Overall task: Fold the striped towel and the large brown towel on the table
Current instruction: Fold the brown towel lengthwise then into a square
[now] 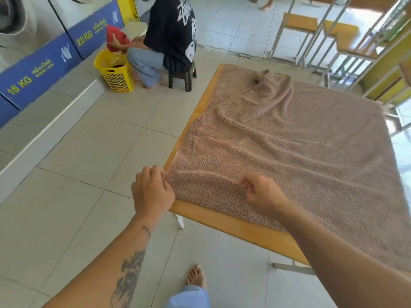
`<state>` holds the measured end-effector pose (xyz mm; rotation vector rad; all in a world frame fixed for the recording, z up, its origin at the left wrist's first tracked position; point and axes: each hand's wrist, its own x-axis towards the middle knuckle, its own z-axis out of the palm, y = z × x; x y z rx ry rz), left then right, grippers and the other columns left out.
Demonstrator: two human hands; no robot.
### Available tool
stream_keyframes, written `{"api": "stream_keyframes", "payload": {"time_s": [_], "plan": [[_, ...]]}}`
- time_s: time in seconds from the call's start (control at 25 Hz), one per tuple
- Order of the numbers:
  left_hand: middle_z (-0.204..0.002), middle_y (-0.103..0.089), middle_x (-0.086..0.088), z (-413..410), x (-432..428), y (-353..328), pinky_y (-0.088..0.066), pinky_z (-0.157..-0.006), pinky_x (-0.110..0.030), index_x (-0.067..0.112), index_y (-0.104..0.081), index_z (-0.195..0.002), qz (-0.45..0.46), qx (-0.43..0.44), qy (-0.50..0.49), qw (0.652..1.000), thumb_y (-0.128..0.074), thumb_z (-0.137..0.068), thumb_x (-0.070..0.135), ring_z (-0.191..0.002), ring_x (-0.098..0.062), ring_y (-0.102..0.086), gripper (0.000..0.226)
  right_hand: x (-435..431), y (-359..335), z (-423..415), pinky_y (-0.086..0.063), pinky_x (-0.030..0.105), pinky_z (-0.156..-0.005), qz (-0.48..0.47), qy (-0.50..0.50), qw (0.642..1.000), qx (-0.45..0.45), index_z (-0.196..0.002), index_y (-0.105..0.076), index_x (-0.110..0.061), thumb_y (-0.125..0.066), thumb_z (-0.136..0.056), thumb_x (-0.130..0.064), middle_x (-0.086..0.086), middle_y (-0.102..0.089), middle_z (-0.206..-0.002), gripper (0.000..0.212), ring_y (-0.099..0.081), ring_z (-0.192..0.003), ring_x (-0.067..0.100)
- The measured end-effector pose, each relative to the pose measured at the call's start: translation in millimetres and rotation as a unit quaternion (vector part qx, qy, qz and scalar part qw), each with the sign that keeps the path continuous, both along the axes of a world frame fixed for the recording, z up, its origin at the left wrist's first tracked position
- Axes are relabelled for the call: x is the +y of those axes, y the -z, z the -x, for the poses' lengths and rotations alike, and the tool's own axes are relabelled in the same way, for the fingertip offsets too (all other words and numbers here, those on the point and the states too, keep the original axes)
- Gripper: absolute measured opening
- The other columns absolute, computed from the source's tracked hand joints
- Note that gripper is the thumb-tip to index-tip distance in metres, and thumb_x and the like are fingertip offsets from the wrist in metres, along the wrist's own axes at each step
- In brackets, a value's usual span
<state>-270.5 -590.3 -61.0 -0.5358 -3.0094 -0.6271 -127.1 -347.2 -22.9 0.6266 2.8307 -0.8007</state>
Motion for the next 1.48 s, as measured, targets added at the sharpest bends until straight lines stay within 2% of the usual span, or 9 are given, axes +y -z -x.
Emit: {"api": "stream_keyframes", "payload": {"time_s": [0.16,0.32,0.48,0.92,1.04,1.16,1.24,1.36,1.48], "plan": [[-0.097,-0.054,-0.004,-48,38,-19,-0.041,-0.072,-0.039,0.016,-0.059,-0.099,-0.029,0.108,0.148,0.983,-0.061,-0.070,0.002,-0.089,-0.026,-0.051,0.033,24,2,-63,-0.050,0.036,-0.074,-0.009,0.048,0.999,0.011,-0.101,-0.066,-0.020,-0.049,-0.078,-0.005,-0.003,-0.060,-0.097,0.032,-0.057,-0.088,0.020],[-0.101,-0.051,0.008,-117,91,-15,-0.042,-0.086,-0.039,0.027,-0.059,-0.109,0.032,-0.004,0.345,0.938,-0.054,-0.081,0.010,-0.094,-0.016,-0.049,0.033,49,1,-139,-0.050,0.039,-0.082,-0.051,0.106,0.992,-0.047,-0.108,-0.063,-0.019,-0.051,-0.082,-0.013,0.002,-0.058,-0.109,0.030,-0.055,-0.099,0.025],[-0.104,-0.040,0.008,-164,124,0,-0.039,-0.087,-0.034,0.033,-0.051,-0.106,0.124,-0.042,0.273,0.953,-0.053,-0.086,0.013,-0.097,-0.015,-0.038,0.029,70,9,-238,-0.042,0.048,-0.096,-0.132,0.177,0.955,-0.196,-0.120,-0.043,-0.025,-0.050,-0.078,-0.020,0.007,-0.041,-0.125,0.043,-0.042,-0.118,0.032],[-0.073,-0.053,-0.004,-175,87,-2,-0.036,-0.055,-0.036,0.020,-0.044,-0.084,0.147,-0.029,0.171,0.974,-0.046,-0.082,-0.008,-0.070,-0.024,-0.046,0.028,106,18,-297,-0.043,0.044,-0.092,-0.212,0.126,0.960,-0.133,-0.116,-0.049,-0.020,-0.054,-0.084,-0.014,0.004,-0.054,-0.118,0.032,-0.050,-0.110,0.028],[-0.098,-0.051,-0.002,-173,80,-1,-0.039,-0.066,-0.038,0.021,-0.047,-0.097,0.172,0.016,0.186,0.967,-0.057,-0.081,-0.002,-0.085,-0.023,-0.044,0.030,95,19,-289,-0.046,0.042,-0.091,-0.176,0.156,0.963,-0.132,-0.122,-0.042,-0.019,-0.061,-0.081,-0.016,0.004,-0.050,-0.123,0.045,-0.047,-0.112,0.028],[-0.110,-0.043,-0.003,-159,74,8,-0.044,-0.078,-0.039,0.025,-0.042,-0.130,0.217,0.032,0.191,0.957,-0.065,-0.073,0.003,-0.100,-0.025,-0.046,0.065,88,17,-287,-0.046,0.037,-0.086,-0.173,0.150,0.965,-0.124,-0.102,-0.046,-0.021,-0.054,-0.084,-0.015,0.001,-0.057,-0.109,0.021,-0.054,-0.104,0.024],[-0.111,-0.044,-0.007,-144,65,8,-0.045,-0.081,-0.041,0.025,-0.043,-0.137,0.215,0.024,0.159,0.963,-0.066,-0.076,0.007,-0.100,-0.027,-0.047,0.069,76,15,-281,-0.042,0.034,-0.077,-0.173,0.138,0.968,-0.116,-0.090,-0.044,-0.022,-0.051,-0.082,-0.013,-0.002,-0.058,-0.096,0.014,-0.055,-0.090,0.022],[-0.107,-0.040,-0.008,-117,53,5,-0.042,-0.079,-0.042,0.025,-0.057,-0.123,0.233,0.074,0.164,0.956,-0.071,-0.073,0.010,-0.096,-0.028,-0.040,0.054,48,15,-269,-0.034,0.033,-0.071,-0.168,0.115,0.969,-0.143,-0.090,-0.044,-0.022,-0.048,-0.080,-0.014,-0.002,-0.060,-0.093,0.013,-0.054,-0.080,0.023],[-0.099,-0.039,-0.003,-94,37,4,-0.037,-0.078,-0.040,0.028,-0.055,-0.098,0.218,0.082,0.187,0.954,-0.065,-0.077,0.008,-0.092,-0.024,-0.035,0.030,22,11,-253,-0.039,0.036,-0.081,-0.200,0.149,0.949,-0.192,-0.101,-0.044,-0.022,-0.053,-0.077,-0.023,0.001,-0.056,-0.105,0.026,-0.056,-0.099,0.025]]}}
